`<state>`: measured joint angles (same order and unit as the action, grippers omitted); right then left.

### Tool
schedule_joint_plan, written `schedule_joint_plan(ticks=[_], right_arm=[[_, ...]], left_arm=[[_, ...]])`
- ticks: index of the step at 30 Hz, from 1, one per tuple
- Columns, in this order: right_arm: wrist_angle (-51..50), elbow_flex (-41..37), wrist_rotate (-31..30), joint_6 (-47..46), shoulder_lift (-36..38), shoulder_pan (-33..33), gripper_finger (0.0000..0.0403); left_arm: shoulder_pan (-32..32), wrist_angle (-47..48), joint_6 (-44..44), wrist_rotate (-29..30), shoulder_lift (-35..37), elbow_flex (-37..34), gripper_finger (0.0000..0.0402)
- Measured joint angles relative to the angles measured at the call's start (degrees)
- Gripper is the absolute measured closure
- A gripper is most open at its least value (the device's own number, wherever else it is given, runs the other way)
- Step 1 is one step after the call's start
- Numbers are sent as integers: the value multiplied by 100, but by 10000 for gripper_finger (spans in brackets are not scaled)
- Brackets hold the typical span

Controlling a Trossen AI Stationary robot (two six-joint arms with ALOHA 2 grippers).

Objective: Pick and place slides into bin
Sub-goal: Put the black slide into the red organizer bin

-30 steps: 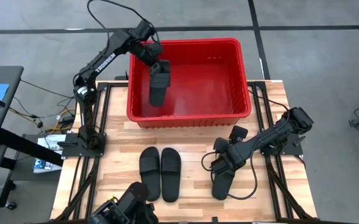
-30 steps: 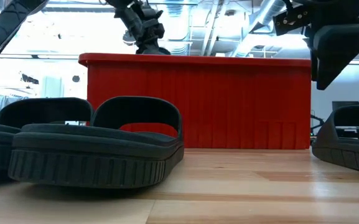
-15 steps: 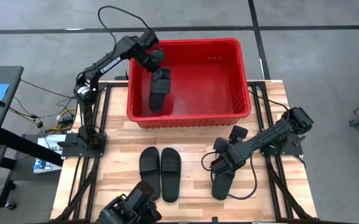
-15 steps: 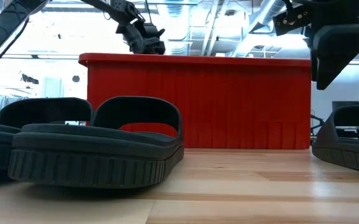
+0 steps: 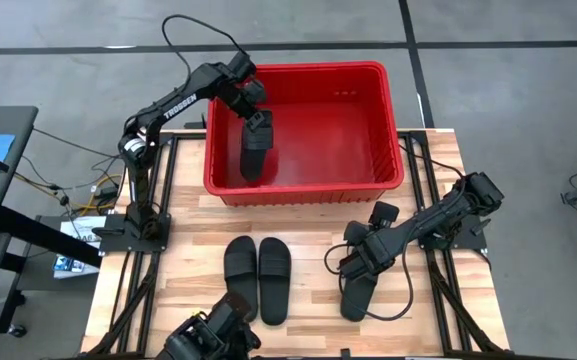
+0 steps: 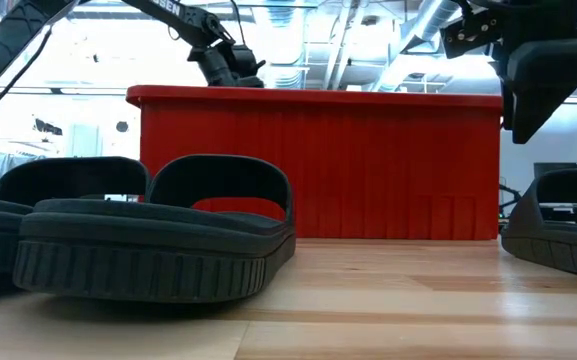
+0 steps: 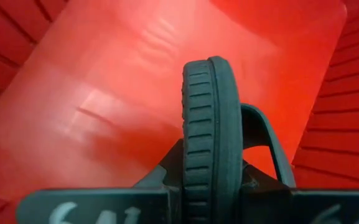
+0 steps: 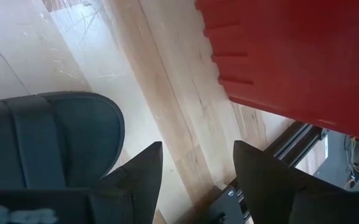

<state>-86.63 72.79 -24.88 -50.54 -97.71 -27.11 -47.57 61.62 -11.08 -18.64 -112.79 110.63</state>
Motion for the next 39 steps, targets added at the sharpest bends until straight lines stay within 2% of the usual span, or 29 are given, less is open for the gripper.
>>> schedule_joint_plan(ticks=[5, 9, 15, 20, 27, 35, 39], right_arm=[[-13, 1, -1, 9, -2, 0, 214], [-13, 1, 45, 147, -2, 0, 217], [-30, 1, 81, 157, -2, 0, 216], [-35, 1, 83, 157, -2, 0, 217], [-35, 1, 85, 153, -3, 0, 217], [-51, 1, 101, 153, -4, 0, 218], [-177, 1, 101, 153, -4, 0, 219]], left_arm=[[33, 5, -18, 292, 0, 0, 376], [33, 26, -56, 291, 0, 0, 376], [78, 58, -34, -20, 0, 0, 376], [181, 65, -14, -16, 0, 0, 376], [221, 190, -18, 363, 0, 2, 376], [268, 8, 107, 3, 0, 3, 376], [326, -8, 99, 80, 1, -8, 376]])
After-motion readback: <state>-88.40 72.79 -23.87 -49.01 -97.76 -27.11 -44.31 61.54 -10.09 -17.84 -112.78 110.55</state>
